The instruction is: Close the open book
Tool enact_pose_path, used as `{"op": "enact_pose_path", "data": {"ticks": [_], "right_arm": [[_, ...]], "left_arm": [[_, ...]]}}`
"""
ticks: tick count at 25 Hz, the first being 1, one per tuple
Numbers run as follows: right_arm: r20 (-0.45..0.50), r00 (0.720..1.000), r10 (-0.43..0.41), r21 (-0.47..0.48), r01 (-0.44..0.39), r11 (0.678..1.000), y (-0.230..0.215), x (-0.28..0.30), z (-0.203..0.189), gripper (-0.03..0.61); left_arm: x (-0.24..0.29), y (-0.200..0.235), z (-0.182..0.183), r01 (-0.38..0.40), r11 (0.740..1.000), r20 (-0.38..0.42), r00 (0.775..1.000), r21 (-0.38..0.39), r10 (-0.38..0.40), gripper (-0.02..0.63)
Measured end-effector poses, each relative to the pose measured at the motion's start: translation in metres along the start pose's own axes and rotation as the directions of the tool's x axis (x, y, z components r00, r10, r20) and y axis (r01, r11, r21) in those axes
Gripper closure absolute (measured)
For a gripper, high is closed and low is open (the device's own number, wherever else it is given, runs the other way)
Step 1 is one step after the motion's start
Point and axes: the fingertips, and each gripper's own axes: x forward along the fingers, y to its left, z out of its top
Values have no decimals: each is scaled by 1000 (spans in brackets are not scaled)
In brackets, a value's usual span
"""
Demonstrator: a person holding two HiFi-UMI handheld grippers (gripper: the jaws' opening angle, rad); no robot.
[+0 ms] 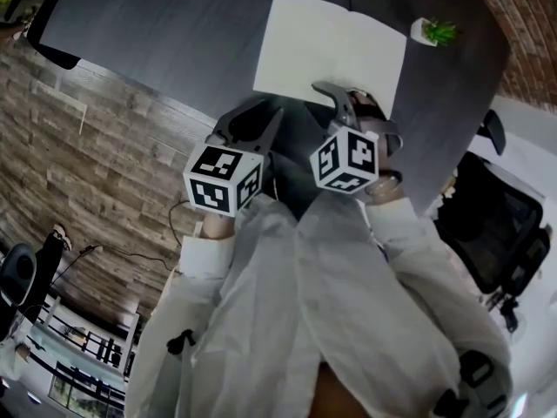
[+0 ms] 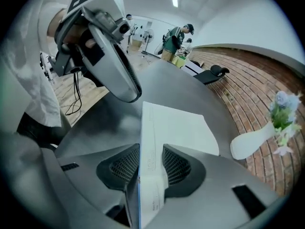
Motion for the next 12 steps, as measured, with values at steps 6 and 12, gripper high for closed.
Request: {"op": "enact_pose_path", "data": {"ticks": [6, 12], "right_arm": [[32, 995, -90, -50, 92, 995, 1, -1, 0, 449], [80, 986, -149, 23, 147, 989, 6, -2, -3, 512]], "left_arm": [[0, 1, -2, 2, 1000, 1, 1000, -9, -2, 525], [1, -2, -2, 12, 1000, -2, 1000, -9, -12, 506]]}}
